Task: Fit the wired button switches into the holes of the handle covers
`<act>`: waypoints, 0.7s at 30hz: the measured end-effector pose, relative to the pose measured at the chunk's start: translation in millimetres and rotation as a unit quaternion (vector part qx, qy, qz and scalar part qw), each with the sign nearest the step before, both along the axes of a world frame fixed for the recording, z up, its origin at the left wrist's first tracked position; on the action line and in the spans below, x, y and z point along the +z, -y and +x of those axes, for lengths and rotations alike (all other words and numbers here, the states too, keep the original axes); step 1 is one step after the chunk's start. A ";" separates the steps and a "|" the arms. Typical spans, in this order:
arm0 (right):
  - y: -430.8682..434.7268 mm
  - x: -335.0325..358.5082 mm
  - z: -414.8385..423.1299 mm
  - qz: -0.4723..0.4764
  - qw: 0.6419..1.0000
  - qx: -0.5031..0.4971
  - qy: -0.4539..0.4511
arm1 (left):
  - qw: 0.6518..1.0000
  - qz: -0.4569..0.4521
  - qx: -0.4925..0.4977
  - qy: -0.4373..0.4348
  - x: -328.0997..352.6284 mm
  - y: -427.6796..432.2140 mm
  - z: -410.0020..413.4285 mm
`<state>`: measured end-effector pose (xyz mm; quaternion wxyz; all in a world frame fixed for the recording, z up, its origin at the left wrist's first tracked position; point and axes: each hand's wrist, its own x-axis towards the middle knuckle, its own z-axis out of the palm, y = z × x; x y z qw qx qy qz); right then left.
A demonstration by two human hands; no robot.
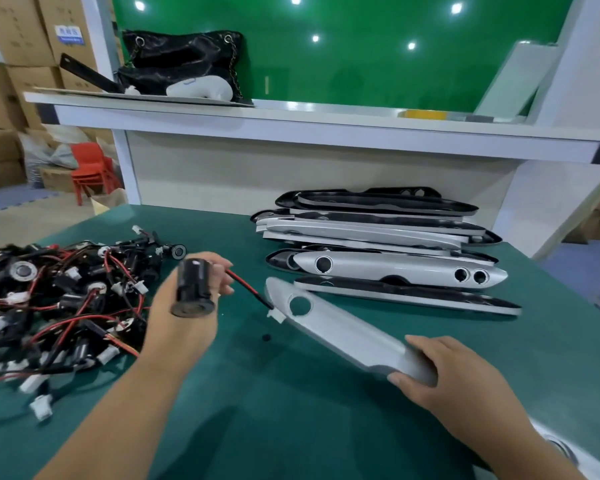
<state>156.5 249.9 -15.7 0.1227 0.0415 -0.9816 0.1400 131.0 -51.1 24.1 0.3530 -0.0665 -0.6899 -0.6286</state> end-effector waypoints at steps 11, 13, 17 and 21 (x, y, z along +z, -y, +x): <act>7.3 5.7 6.7 0.008 1.000 0.014 0.004 | 0.996 -0.013 0.021 -0.081 -4.5 -12.5 2.9; 7.8 6.1 7.5 0.011 1.000 0.017 0.003 | 0.997 -0.004 -0.008 -0.074 -12.6 -10.9 -0.8; 10.8 7.8 8.3 0.027 0.999 0.023 -0.001 | 0.995 -0.080 -0.041 -0.031 -28.6 -7.1 -3.3; 14.5 10.0 10.1 0.024 0.999 0.029 -0.016 | 0.957 -0.278 0.040 -0.079 -25.9 -6.2 -3.2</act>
